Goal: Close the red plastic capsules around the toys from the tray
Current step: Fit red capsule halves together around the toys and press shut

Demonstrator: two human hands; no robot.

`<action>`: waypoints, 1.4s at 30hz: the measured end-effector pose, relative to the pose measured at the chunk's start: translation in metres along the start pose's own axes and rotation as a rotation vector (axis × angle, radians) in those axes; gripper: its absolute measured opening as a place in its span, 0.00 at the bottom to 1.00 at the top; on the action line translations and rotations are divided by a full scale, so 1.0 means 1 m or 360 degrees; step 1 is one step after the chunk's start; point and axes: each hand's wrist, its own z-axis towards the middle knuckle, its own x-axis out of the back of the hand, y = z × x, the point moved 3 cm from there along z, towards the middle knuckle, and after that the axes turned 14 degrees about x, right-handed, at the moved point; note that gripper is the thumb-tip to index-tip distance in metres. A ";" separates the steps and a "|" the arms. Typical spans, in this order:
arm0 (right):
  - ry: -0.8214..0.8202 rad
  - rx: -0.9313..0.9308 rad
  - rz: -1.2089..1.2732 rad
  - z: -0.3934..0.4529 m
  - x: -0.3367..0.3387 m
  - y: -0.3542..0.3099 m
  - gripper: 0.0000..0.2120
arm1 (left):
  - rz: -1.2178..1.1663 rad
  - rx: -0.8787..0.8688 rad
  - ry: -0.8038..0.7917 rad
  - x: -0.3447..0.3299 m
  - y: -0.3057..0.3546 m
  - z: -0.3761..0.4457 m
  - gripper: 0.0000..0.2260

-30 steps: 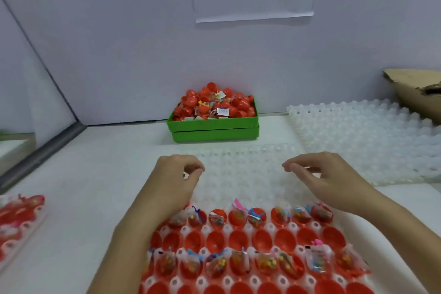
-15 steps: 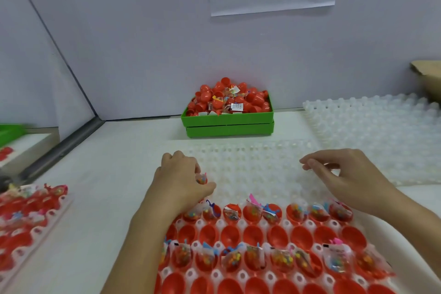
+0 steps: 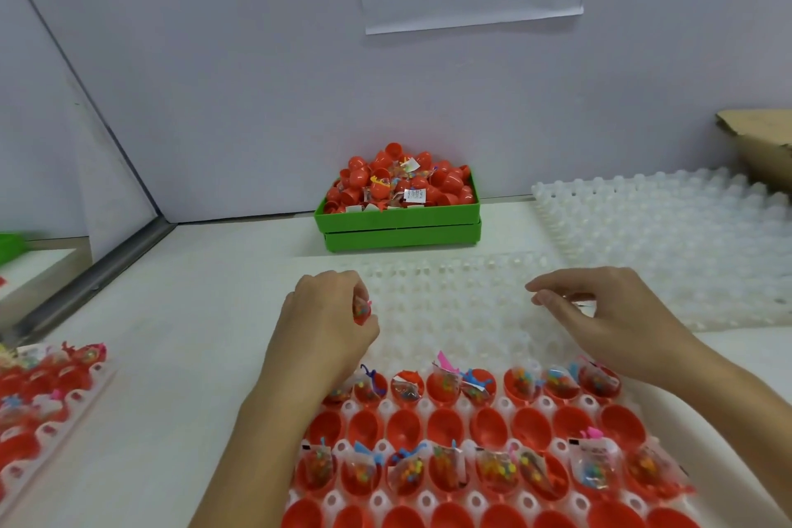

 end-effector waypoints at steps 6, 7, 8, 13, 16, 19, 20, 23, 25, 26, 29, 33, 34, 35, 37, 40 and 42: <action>0.0237 0.0091 0.0239 0.006 0.006 -0.024 0.10 | -0.0413 -0.0438 -0.0072 -0.001 0.033 -0.019 0.09; 0.0186 0.0097 0.0343 0.006 0.003 -0.030 0.09 | -0.0502 -0.0503 -0.0122 -0.003 0.039 -0.024 0.13; 0.0094 0.0088 0.0459 0.006 0.000 -0.034 0.09 | -0.0578 -0.0551 -0.0173 -0.005 0.044 -0.028 0.16; -0.0330 -0.0003 0.0949 0.002 -0.007 -0.042 0.17 | -0.0727 -0.0631 -0.0323 -0.012 0.052 -0.036 0.30; -0.0320 0.0021 0.0969 0.001 -0.010 -0.043 0.18 | -0.0707 -0.0649 -0.0333 -0.013 0.054 -0.039 0.31; -0.0267 0.0057 0.0971 0.000 -0.014 -0.047 0.17 | -0.0643 -0.0697 -0.0298 -0.013 0.057 -0.043 0.29; -0.0246 0.0066 0.0968 0.000 -0.013 -0.047 0.16 | -0.0654 -0.0706 -0.0301 -0.013 0.058 -0.043 0.28; -0.0224 0.0081 0.0965 0.001 -0.009 -0.050 0.15 | -0.0720 -0.0696 -0.0308 -0.011 0.059 -0.043 0.25; -0.0235 0.0090 0.0984 0.001 -0.008 -0.052 0.15 | -0.0759 -0.0696 -0.0284 -0.009 0.058 -0.042 0.24; -0.0230 0.0089 0.1001 0.001 -0.008 -0.052 0.14 | -0.0783 -0.0694 -0.0279 -0.008 0.058 -0.042 0.24; -0.0186 0.0050 0.1029 0.001 -0.008 -0.053 0.13 | -0.0811 -0.0713 -0.0289 -0.008 0.058 -0.042 0.24; -0.0142 0.0034 0.1036 0.002 -0.008 -0.052 0.11 | -0.0837 -0.0709 -0.0255 -0.008 0.057 -0.041 0.25; -0.0117 0.0026 0.1057 0.002 -0.007 -0.051 0.11 | -0.0847 -0.0690 -0.0239 -0.008 0.056 -0.040 0.24; -0.0093 0.0018 0.1073 0.003 -0.006 -0.050 0.10 | -0.0863 -0.0668 -0.0228 -0.008 0.055 -0.040 0.23; -0.0056 0.0014 0.1072 0.003 -0.003 -0.050 0.10 | -0.0926 -0.0630 -0.0241 -0.008 0.054 -0.039 0.21; -0.0045 0.0039 0.1080 0.004 -0.002 -0.050 0.10 | -0.0993 -0.0649 -0.0343 -0.009 0.057 -0.041 0.20; -0.0039 0.0049 0.1146 0.004 -0.002 -0.051 0.10 | -0.1015 -0.0674 -0.0380 -0.009 0.058 -0.042 0.19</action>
